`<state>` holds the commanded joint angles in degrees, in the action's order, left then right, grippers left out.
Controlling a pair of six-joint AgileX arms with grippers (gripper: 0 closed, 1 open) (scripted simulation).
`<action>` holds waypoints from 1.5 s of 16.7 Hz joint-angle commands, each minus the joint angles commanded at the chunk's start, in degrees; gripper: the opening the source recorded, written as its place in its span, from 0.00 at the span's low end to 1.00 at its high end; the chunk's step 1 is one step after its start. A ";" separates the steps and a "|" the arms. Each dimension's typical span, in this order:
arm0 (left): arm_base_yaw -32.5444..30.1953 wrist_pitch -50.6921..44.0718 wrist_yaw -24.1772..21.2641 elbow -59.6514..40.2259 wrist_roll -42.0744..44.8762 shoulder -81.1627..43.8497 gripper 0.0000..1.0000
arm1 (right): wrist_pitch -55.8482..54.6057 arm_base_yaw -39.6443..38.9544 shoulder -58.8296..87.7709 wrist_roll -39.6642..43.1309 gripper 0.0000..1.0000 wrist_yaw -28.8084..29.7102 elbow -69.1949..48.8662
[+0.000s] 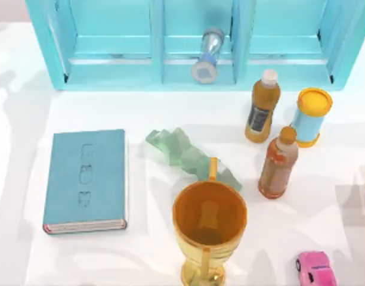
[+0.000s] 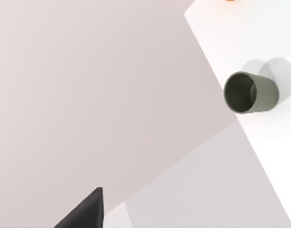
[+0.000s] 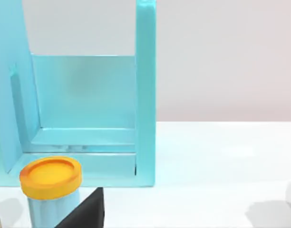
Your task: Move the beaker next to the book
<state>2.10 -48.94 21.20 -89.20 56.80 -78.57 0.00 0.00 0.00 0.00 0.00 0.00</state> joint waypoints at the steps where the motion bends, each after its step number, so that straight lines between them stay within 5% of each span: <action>1: 0.17 -3.66 1.52 -6.72 3.91 -6.51 1.00 | 0.00 0.00 0.00 0.00 1.00 0.00 0.00; 7: 1.20 -22.31 10.01 -39.41 24.35 -41.74 1.00 | 0.00 0.00 0.00 0.00 1.00 0.00 0.00; 14: 2.35 -34.42 18.93 -66.33 39.15 -71.70 1.00 | 0.00 0.00 0.00 0.00 1.00 0.00 0.00; 25: 2.97 -37.87 23.57 -77.08 43.44 -83.43 1.00 | 0.00 0.00 0.00 0.00 1.00 0.00 0.00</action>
<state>5.08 -86.81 44.77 -166.29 100.24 -162.00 0.00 0.00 0.00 0.00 0.00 0.00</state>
